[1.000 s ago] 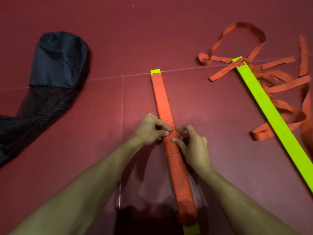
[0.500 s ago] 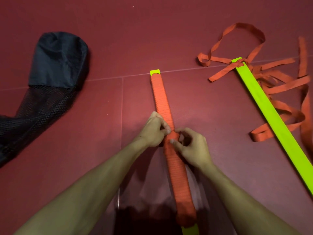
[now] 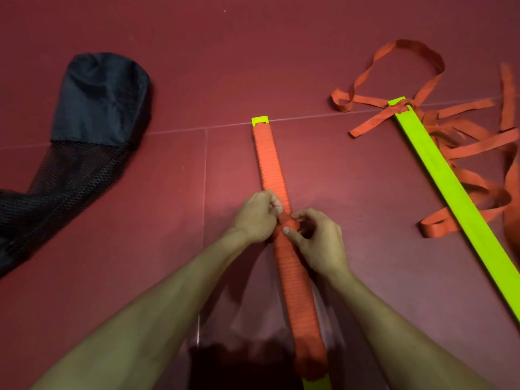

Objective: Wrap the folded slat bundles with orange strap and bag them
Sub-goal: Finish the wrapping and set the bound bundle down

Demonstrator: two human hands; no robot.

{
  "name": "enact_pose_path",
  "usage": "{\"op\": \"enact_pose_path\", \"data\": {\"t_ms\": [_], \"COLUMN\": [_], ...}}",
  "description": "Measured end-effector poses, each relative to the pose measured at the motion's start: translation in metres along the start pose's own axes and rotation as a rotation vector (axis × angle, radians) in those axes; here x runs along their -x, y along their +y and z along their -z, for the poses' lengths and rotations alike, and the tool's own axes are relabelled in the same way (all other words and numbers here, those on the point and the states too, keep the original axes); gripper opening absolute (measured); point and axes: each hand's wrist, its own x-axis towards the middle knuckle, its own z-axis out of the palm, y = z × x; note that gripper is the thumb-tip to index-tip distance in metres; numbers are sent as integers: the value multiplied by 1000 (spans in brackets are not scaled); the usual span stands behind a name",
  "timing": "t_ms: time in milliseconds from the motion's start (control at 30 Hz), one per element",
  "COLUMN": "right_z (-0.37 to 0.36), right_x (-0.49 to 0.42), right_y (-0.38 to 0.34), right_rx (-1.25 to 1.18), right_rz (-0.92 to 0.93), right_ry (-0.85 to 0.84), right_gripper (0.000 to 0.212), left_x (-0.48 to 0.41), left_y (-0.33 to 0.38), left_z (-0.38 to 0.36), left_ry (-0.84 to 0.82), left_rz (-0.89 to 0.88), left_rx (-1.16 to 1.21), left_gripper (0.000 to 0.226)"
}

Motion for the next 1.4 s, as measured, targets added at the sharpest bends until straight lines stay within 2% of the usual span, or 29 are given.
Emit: {"op": "enact_pose_path", "data": {"t_ms": [100,233,300,400,600,700,767,933,1067,1300,1400], "right_z": [1,0,-1,-2,-2,-2,-1,0,-3,-1,1], "right_x": [0,1,2,1,10,19,22,22,20,18,17], "right_y": [-1,-2,-4,-4,-7,-15,-19,-23,-21,-23,-24], "right_rx": [19,21,40,54,78,118,162,220,229,279,296], "right_rz": [-5,-4,-11,-39,-5,35,3,-49,-68,-98,-90], "right_ry": [0,20,26,10,39,-15,-54,-66,-36,-61,-85], "right_gripper": [26,27,30,34,43,66,72,73,73,71,72], "left_x": [2,8,8,9,13,17,17,14,12,12,12], "left_y": [-1,1,-2,-2,-7,-10,-8,-5,-6,-11,-13], "left_z": [2,-2,-6,-8,0,-7,-12,-18,-21,-14,-16], "left_ry": [-18,3,56,102,113,140,154,222,267,245,269], "left_rz": [65,61,146,314,401,333,288,304,388,428,383], "left_rx": [167,133,219,445,625,551,460,375,472,622,574], "left_gripper": [22,32,36,29,22,23,24,28,36,34,33]}}
